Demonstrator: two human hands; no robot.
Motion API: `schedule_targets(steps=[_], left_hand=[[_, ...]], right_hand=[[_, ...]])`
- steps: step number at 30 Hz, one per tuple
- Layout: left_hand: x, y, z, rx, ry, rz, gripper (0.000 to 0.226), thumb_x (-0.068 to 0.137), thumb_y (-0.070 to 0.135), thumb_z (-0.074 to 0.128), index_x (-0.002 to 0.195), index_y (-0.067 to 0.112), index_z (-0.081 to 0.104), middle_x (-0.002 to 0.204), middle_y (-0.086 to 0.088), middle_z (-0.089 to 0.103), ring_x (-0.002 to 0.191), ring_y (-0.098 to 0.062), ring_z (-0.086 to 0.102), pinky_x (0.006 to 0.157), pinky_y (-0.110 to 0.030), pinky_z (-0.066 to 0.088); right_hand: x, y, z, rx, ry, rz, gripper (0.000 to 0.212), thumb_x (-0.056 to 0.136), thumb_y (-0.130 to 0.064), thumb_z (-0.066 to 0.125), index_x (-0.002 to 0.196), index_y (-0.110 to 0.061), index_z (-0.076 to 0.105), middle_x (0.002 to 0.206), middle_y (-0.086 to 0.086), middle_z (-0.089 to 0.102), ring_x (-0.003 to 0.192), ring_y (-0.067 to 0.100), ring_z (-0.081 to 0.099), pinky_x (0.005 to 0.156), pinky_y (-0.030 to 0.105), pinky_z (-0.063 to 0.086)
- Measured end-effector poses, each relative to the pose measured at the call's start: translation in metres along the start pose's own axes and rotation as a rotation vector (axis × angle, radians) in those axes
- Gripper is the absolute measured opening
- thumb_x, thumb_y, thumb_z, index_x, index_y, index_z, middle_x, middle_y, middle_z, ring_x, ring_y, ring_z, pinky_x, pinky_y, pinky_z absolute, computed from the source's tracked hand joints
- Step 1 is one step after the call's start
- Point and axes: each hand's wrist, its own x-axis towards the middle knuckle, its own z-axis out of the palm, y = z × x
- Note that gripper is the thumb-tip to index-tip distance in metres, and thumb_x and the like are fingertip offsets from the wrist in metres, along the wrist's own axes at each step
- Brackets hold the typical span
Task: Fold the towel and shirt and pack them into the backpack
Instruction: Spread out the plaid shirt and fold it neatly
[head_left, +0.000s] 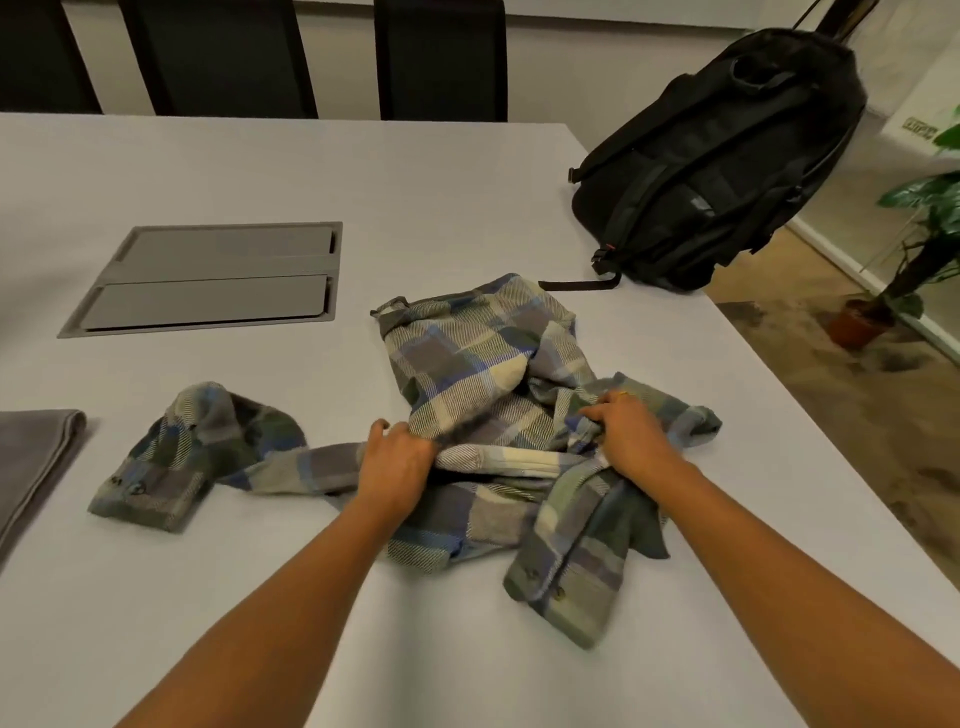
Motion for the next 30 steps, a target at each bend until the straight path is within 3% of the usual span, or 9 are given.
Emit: schedule_targets(steps=[5, 8, 15, 18, 20, 22, 24, 27, 30], left_hand=[[-0.004, -0.048, -0.006, 0.112, 0.018, -0.098, 0.022, 0.092, 0.014, 0.048, 0.105, 0.02, 0.064, 0.101, -0.002, 0.067, 0.106, -0.022, 0.051, 0.102, -0.036, 0.027], [-0.01, -0.074, -0.01, 0.135, 0.057, -0.192, 0.019, 0.091, 0.018, 0.05, 0.102, 0.023, 0.065, 0.096, 0.001, 0.067, 0.103, -0.021, 0.053, 0.101, -0.036, 0.028], [-0.028, -0.146, -0.005, 0.042, 0.087, -0.484, 0.017, 0.084, 0.011, 0.055, 0.093, 0.013, 0.07, 0.092, -0.012, 0.065, 0.096, -0.032, 0.055, 0.087, -0.04, 0.036], [-0.028, -0.144, -0.007, -0.092, 0.166, -0.373, 0.027, 0.074, 0.001, 0.06, 0.095, 0.013, 0.072, 0.092, -0.014, 0.069, 0.095, -0.034, 0.058, 0.084, -0.042, 0.035], [-0.025, -0.13, -0.014, -0.299, 0.261, -0.173, 0.031, 0.066, -0.001, 0.057, 0.092, 0.008, 0.071, 0.088, -0.015, 0.07, 0.087, -0.036, 0.061, 0.08, -0.044, 0.044], [-0.026, -0.108, -0.021, -0.483, 0.324, -0.007, 0.03, 0.068, 0.011, 0.049, 0.09, 0.005, 0.069, 0.084, -0.013, 0.068, 0.082, -0.032, 0.061, 0.074, -0.04, 0.046], [-0.025, -0.086, -0.027, -0.623, 0.332, 0.059, 0.039, 0.075, 0.029, 0.041, 0.091, 0.008, 0.069, 0.086, -0.007, 0.067, 0.079, -0.025, 0.059, 0.071, -0.034, 0.045], [-0.022, -0.061, -0.029, -0.691, 0.236, 0.092, 0.057, 0.078, 0.057, 0.03, 0.095, 0.018, 0.068, 0.085, 0.005, 0.064, 0.077, -0.014, 0.057, 0.067, -0.031, 0.046], [-0.018, -0.056, -0.015, -0.533, 0.033, 0.17, 0.072, 0.073, 0.077, 0.026, 0.106, 0.025, 0.064, 0.091, 0.007, 0.064, 0.083, -0.012, 0.057, 0.071, -0.031, 0.046]], right_hand=[[-0.009, 0.009, -0.026, 0.103, -0.017, -0.116, 0.036, 0.084, -0.006, 0.066, 0.119, -0.014, 0.064, 0.114, 0.014, 0.057, 0.103, 0.027, 0.055, 0.083, 0.023, 0.04], [-0.009, 0.016, -0.036, 0.058, -0.006, -0.116, 0.026, 0.086, -0.001, 0.06, 0.108, -0.01, 0.069, 0.107, 0.014, 0.062, 0.09, 0.022, 0.056, 0.079, 0.024, 0.044], [-0.007, 0.059, -0.042, -0.072, -0.123, 0.238, 0.024, 0.087, -0.005, 0.06, 0.11, -0.004, 0.066, 0.109, 0.016, 0.063, 0.096, 0.028, 0.06, 0.09, 0.031, 0.048], [-0.014, 0.063, -0.029, -0.092, -0.08, 0.182, 0.021, 0.088, -0.011, 0.061, 0.107, -0.009, 0.068, 0.104, 0.012, 0.064, 0.091, 0.024, 0.059, 0.083, 0.029, 0.048], [-0.012, 0.048, -0.019, -0.046, 0.123, 0.093, 0.019, 0.089, -0.012, 0.058, 0.104, -0.011, 0.069, 0.107, 0.011, 0.064, 0.096, 0.026, 0.058, 0.081, 0.033, 0.046], [-0.011, 0.022, -0.011, 0.089, 0.268, -0.008, 0.02, 0.089, -0.013, 0.056, 0.105, -0.012, 0.068, 0.112, 0.01, 0.062, 0.105, 0.027, 0.054, 0.085, 0.036, 0.044], [-0.013, -0.011, -0.002, 0.193, 0.225, -0.145, 0.031, 0.088, -0.022, 0.06, 0.117, -0.015, 0.061, 0.119, 0.007, 0.059, 0.114, 0.026, 0.051, 0.09, 0.037, 0.043], [-0.013, -0.052, 0.016, 0.174, 0.045, -0.249, 0.076, 0.078, -0.044, 0.07, 0.141, -0.023, 0.033, 0.131, 0.007, 0.052, 0.123, 0.028, 0.044, 0.093, 0.041, 0.043], [-0.009, -0.069, 0.035, 0.038, -0.031, -0.201, 0.089, 0.081, -0.034, 0.07, 0.148, -0.025, 0.012, 0.13, 0.012, 0.051, 0.12, 0.032, 0.046, 0.089, 0.043, 0.046]])
